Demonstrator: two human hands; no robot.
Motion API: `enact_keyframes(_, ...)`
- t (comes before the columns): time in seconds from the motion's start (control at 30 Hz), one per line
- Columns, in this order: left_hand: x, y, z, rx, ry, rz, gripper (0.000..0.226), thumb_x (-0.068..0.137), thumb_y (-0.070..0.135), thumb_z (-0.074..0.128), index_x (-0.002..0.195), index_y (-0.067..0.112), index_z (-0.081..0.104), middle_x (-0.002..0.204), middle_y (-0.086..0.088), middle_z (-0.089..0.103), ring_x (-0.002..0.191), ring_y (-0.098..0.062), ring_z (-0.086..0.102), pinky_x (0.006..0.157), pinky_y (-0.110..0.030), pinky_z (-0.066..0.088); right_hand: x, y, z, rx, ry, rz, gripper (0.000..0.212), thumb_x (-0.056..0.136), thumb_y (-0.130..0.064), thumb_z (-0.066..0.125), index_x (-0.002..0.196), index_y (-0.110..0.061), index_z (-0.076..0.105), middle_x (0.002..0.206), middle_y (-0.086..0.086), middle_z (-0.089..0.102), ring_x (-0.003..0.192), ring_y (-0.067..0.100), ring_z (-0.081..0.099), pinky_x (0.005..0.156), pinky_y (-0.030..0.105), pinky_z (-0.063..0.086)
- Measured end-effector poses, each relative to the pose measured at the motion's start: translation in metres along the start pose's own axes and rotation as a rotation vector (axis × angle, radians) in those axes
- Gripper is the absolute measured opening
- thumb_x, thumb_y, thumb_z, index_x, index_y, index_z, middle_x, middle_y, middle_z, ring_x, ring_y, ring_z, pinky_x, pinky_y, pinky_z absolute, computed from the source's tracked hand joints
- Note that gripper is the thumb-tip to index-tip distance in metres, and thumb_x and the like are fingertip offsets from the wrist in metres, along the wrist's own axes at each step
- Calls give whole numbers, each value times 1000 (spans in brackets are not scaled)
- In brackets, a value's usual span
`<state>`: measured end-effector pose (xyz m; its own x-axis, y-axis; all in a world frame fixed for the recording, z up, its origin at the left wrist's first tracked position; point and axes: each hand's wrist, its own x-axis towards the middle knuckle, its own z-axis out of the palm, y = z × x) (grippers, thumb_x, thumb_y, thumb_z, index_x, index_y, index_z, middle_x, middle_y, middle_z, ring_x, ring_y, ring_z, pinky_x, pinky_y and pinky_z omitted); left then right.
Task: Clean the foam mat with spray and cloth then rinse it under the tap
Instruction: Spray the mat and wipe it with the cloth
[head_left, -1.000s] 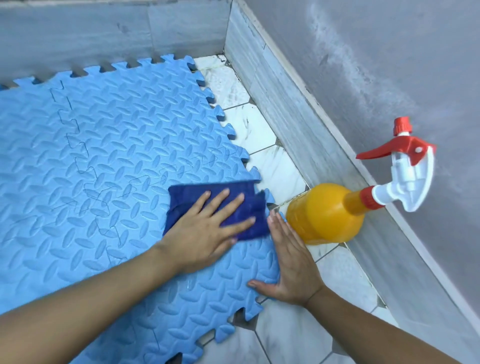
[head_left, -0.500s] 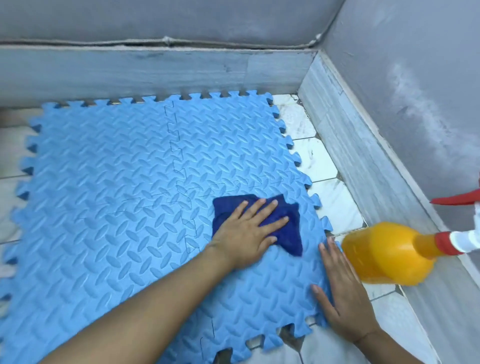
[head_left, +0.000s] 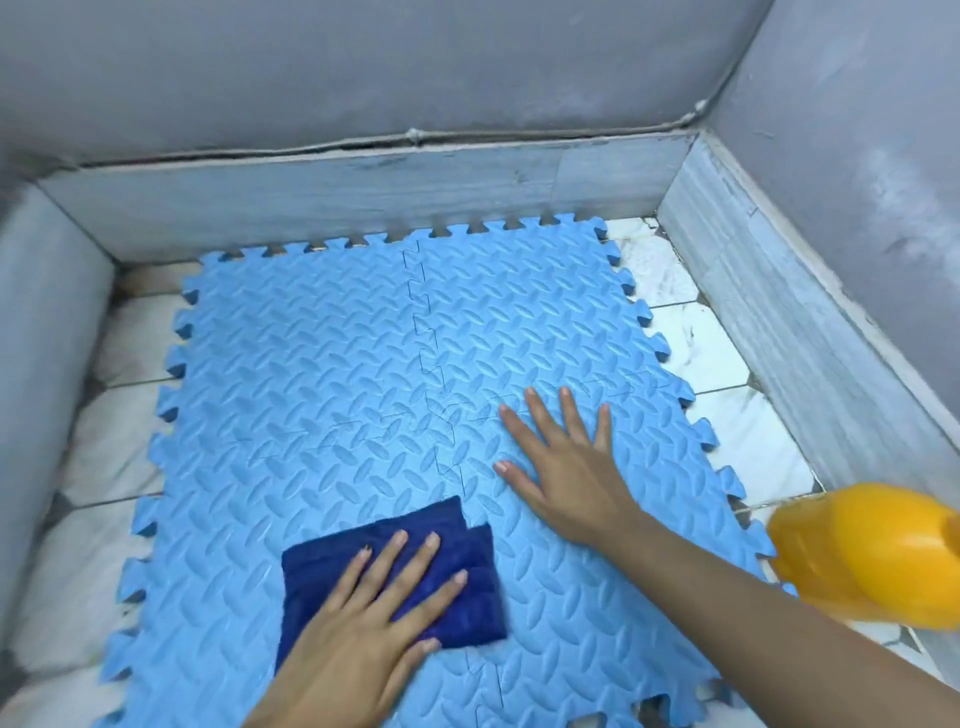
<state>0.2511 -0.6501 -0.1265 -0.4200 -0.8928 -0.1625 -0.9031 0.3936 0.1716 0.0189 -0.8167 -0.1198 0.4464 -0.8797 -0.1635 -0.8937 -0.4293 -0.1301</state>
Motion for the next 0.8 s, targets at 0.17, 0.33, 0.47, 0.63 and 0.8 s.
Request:
enact_keyframes(0.17,82,-77,-25,-130,174,-325,58,96,55,10,151,38,15,161,3,7,148,-20,8,119,-36,3,44,7,-5,25,51,22,69,91,-69,13,153,-40,15,164,-6,8,151,21,-1,116,61,-5)
enact_keyframes(0.33,141,-133,-44,-271,184,-778,55,100,50,15,153,34,10,162,-1,-2,148,-25,-8,119,-44,-5,41,10,0,78,143,23,60,96,-65,28,150,-40,28,161,-9,21,151,16,8,118,54,-4)
enact_keyframes(0.47,107,-56,-35,-239,161,-364,57,97,57,14,151,40,8,161,8,-6,147,-16,-13,117,-36,-11,42,12,4,167,244,32,47,100,-43,31,146,-33,41,156,-7,35,149,15,20,120,52,2)
enact_keyframes(0.63,104,-59,-34,-207,120,-381,62,93,66,17,150,46,6,160,12,-9,147,-10,-12,118,-35,-10,43,14,6,193,302,36,43,100,-33,36,141,-28,49,152,-6,43,146,17,28,120,52,7)
enact_keyframes(0.8,160,-125,-52,-338,113,-793,71,91,69,12,153,35,6,162,0,-9,147,-21,-12,118,-47,-8,41,14,4,214,282,31,44,100,-35,35,142,-27,48,153,-5,41,147,16,25,121,52,5)
